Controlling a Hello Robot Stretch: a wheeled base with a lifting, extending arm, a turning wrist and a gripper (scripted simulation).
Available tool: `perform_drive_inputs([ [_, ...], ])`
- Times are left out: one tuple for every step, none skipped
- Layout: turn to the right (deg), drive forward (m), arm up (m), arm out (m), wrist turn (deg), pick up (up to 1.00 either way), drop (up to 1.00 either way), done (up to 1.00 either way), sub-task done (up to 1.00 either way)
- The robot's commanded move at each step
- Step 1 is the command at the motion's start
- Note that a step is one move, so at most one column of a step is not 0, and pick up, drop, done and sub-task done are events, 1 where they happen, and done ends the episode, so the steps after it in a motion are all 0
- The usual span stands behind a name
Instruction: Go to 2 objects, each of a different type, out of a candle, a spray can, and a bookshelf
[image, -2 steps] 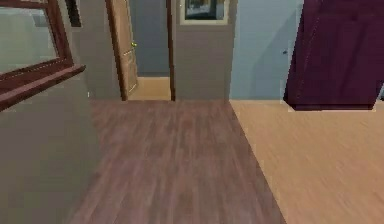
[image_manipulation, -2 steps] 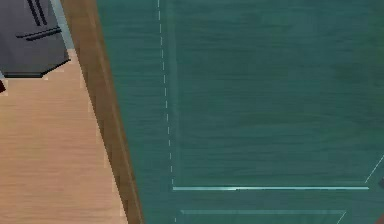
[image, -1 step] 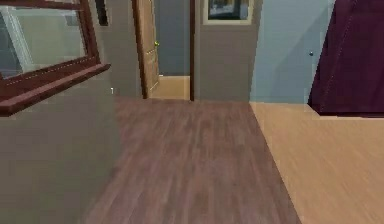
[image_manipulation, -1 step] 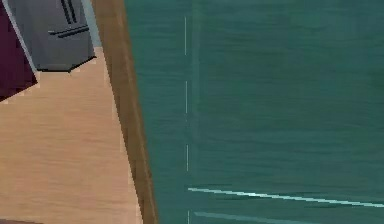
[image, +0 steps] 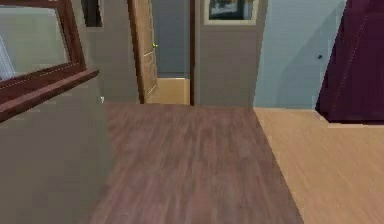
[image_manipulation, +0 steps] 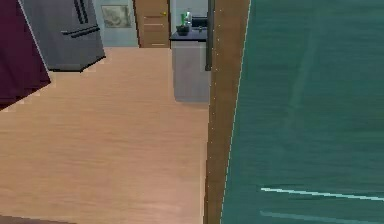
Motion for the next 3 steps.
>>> perform_drive_inputs([
  [45.0,0.0,0.0,0.0,0.0,0.0,0.0,0.0,0.0],
  [27.0,0.0,0.0,0.0,0.0,0.0,0.0,0.0,0.0],
  [0.0,0.95,0.0,0.0,0.0,0.0,0.0,0.0,0.0],
])
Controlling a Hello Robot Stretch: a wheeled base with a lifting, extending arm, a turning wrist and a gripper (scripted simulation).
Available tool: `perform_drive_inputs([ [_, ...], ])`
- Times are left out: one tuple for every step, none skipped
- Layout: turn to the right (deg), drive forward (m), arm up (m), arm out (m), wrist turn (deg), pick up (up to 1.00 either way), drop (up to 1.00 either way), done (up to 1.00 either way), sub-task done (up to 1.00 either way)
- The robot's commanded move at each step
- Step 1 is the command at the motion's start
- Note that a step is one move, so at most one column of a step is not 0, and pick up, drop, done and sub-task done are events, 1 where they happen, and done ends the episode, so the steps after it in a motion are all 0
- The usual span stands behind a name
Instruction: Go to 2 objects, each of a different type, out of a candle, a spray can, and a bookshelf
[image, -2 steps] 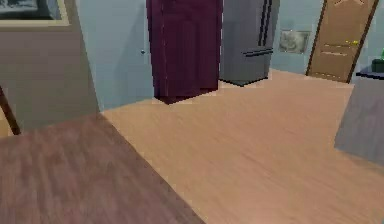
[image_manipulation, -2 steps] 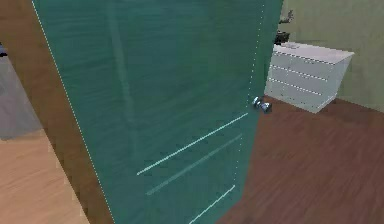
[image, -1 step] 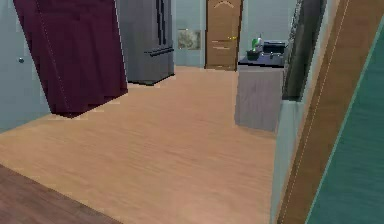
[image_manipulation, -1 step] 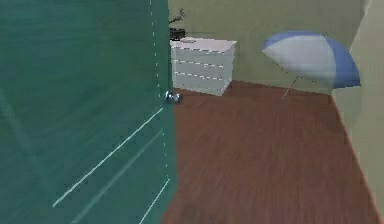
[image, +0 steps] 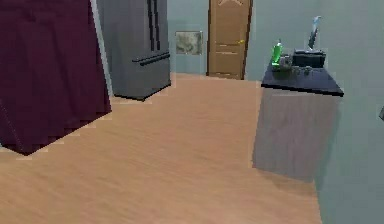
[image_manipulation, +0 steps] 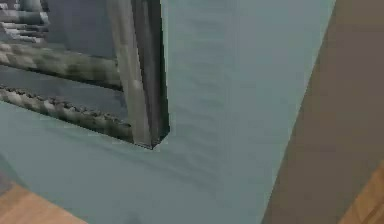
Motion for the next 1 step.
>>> perform_drive_inputs([
  [30.0,0.0,0.0,0.0,0.0,0.0,0.0,0.0,0.0],
])
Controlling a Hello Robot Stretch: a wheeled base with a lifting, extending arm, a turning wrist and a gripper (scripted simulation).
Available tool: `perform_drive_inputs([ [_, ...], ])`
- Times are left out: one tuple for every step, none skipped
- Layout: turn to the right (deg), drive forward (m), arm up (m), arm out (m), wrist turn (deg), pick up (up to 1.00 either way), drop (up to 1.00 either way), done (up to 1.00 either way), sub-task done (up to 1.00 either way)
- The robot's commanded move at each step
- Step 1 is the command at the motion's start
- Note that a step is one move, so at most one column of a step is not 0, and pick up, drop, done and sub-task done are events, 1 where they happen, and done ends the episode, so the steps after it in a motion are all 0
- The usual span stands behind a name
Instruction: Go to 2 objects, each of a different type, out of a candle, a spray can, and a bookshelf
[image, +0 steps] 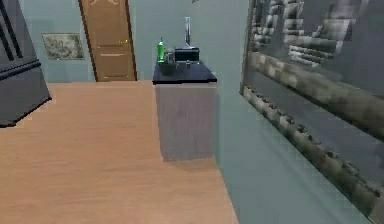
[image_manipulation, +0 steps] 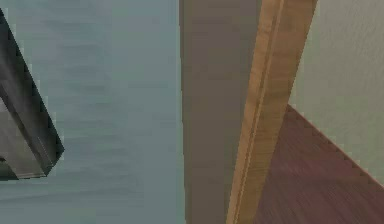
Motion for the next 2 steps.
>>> perform_drive_inputs([
  [0.0,0.05,0.0,0.0,0.0,0.0,0.0,0.0,0.0],
  [-3.0,0.0,0.0,0.0,0.0,0.0,0.0,0.0,0.0],
])
